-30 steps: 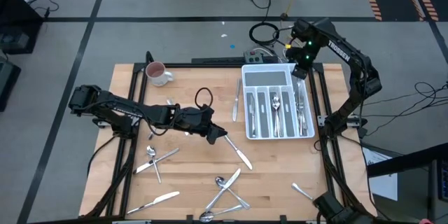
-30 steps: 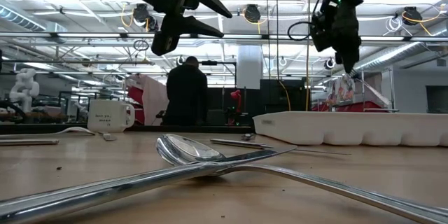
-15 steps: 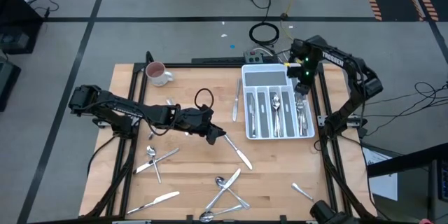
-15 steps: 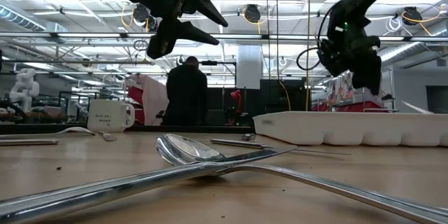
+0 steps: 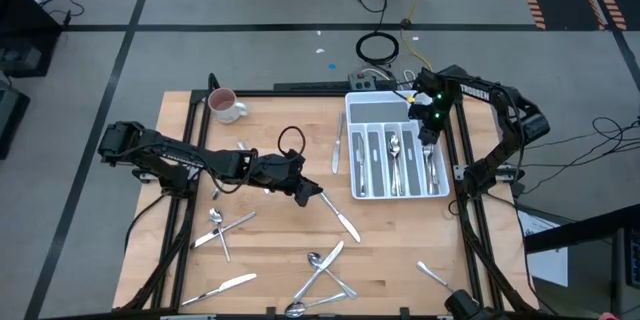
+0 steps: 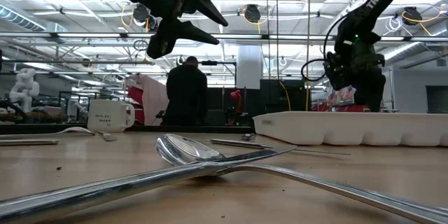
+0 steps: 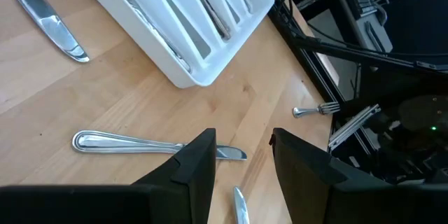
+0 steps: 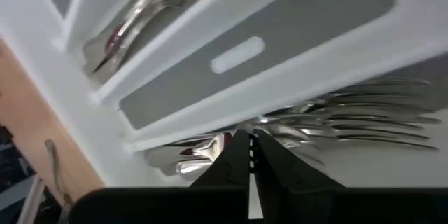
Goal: Sort silverware
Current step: Put the left fork in the right section of the silverware tray, then put the spoon in the middle section of the silverware tray
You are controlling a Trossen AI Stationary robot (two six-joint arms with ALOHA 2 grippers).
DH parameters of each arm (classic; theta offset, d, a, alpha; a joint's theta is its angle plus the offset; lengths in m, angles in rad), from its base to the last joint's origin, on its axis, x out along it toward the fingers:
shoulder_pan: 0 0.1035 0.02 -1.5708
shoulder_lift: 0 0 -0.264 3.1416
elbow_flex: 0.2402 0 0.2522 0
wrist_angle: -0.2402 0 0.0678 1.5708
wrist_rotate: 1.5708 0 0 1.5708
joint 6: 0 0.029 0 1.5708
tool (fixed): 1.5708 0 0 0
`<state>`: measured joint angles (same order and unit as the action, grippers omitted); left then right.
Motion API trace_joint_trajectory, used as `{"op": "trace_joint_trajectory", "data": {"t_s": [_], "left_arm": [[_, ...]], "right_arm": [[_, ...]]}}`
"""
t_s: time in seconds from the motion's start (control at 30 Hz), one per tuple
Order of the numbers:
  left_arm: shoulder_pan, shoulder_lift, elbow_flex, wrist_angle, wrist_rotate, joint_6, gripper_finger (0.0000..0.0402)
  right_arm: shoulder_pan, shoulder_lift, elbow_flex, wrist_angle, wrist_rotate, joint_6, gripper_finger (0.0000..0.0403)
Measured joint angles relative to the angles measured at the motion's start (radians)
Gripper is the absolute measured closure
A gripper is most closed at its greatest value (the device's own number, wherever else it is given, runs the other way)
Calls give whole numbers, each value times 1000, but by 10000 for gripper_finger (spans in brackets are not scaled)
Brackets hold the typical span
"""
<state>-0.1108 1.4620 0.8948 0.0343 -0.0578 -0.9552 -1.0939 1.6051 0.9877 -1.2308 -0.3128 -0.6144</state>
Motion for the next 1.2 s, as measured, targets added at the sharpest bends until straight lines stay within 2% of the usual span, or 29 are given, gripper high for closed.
{"op": "trace_joint_trajectory", "data": {"t_s": [0.27,0.8,1.0,1.2], "left_arm": [[0,0,0,1,-1,-6,255],[0,0,0,1,-3,-9,255],[0,0,0,2,-6,-9,255],[0,-10,0,6,-128,-9,258]], "right_arm": [[-16,0,-7,63,20,3,400],[-16,1,-2,106,81,40,327],[-20,-11,71,63,75,86,316],[-3,-101,179,-6,77,97,316]]}}
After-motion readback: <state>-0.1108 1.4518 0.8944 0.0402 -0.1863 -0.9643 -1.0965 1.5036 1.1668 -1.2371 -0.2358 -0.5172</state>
